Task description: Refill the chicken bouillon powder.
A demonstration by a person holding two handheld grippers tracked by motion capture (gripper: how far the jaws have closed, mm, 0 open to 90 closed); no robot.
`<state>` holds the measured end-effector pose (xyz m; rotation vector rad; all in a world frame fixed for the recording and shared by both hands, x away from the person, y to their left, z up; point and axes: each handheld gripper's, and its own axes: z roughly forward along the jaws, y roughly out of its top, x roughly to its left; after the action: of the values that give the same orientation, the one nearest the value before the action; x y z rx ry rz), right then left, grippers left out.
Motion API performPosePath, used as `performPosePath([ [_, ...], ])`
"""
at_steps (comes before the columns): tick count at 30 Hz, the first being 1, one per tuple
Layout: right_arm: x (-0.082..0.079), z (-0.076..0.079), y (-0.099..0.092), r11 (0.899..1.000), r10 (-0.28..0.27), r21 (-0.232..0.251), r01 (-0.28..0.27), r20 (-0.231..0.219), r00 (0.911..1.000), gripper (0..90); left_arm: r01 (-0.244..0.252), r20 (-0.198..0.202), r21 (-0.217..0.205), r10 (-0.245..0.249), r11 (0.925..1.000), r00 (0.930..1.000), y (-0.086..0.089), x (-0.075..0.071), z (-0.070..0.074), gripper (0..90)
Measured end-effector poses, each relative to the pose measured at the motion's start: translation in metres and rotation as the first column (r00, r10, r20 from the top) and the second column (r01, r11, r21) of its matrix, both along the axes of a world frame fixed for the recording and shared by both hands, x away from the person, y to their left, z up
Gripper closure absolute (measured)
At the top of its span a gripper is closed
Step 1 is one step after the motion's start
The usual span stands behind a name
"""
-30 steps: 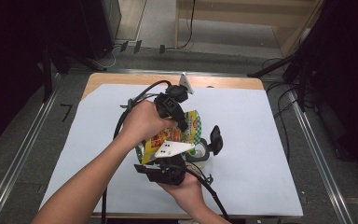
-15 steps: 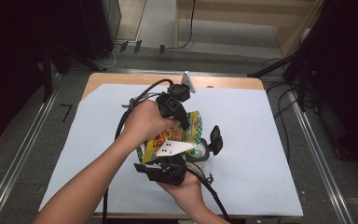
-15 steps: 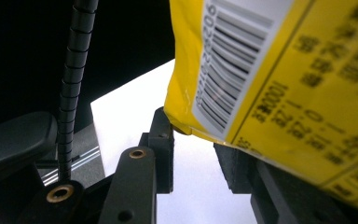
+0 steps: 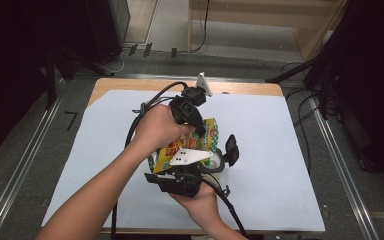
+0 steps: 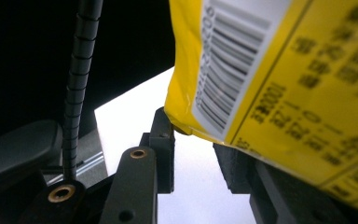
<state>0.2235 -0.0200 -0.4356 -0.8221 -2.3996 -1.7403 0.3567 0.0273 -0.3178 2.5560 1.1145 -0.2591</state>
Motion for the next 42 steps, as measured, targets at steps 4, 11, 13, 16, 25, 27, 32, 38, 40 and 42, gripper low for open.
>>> performPosePath([
  [4,0.0,-0.002,0.0,1.0,-0.002,0.014,0.002,-0.014,0.9999,71.2,0.011,0.0,0.014,-0.011,0.9998,0.9999,-0.004,-0.001,-0.002,86.3],
  [11,-0.002,-0.005,-0.001,1.0,-0.015,0.008,0.015,0.001,0.9999,68.4,0.019,-0.001,0.005,-0.019,0.9998,0.9998,-0.007,-0.005,-0.002,86.1],
  [13,-0.004,-0.006,0.001,1.0,-0.017,0.009,0.017,0.008,0.9998,67.7,0.019,0.003,0.006,-0.019,0.9998,0.9998,-0.008,-0.006,-0.002,86.0],
  [16,-0.004,-0.007,0.001,1.0,-0.024,0.005,0.024,0.024,0.9994,68.0,0.023,0.005,0.005,-0.023,0.9997,0.9997,-0.008,-0.007,-0.002,85.9],
  [25,-0.003,-0.007,-0.001,0.999,-0.033,-0.017,0.034,0.048,0.9983,69.4,0.02,0.003,-0.012,-0.02,0.9997,0.9998,-0.007,-0.004,-0.001,86.2],
  [27,-0.003,-0.007,-0.001,0.999,-0.035,-0.018,0.036,0.05,0.9981,69.4,0.013,0.01,-0.024,-0.012,0.9996,0.9999,-0.006,-0.004,-0.001,86.2],
  [32,-0.001,-0.005,-0.003,0.999,-0.041,-0.015,0.042,0.053,0.9977,67.7,0.007,0.016,-0.026,-0.007,0.9996,0.9999,-0.005,-0.003,0.001,86.7],
  [38,0.0,-0.01,-0.003,0.999,-0.042,-0.03,0.044,0.044,0.9981,68.1,-0.002,0.029,-0.002,0.002,1.0,0.9996,-0.004,-0.001,-0.002,86.8],
  [40,0.0,-0.01,-0.003,0.999,-0.043,-0.029,0.044,0.04,0.9983,68.2,-0.001,0.029,-0.003,0.001,1.0,0.9996,-0.004,-0.001,-0.001,86.8],
  [42,0.0,-0.009,-0.004,0.999,-0.042,-0.02,0.043,0.038,0.9984,68.3,0.0,0.025,-0.005,0.0,1.0,0.9997,-0.005,-0.001,-0.001,86.8],
])
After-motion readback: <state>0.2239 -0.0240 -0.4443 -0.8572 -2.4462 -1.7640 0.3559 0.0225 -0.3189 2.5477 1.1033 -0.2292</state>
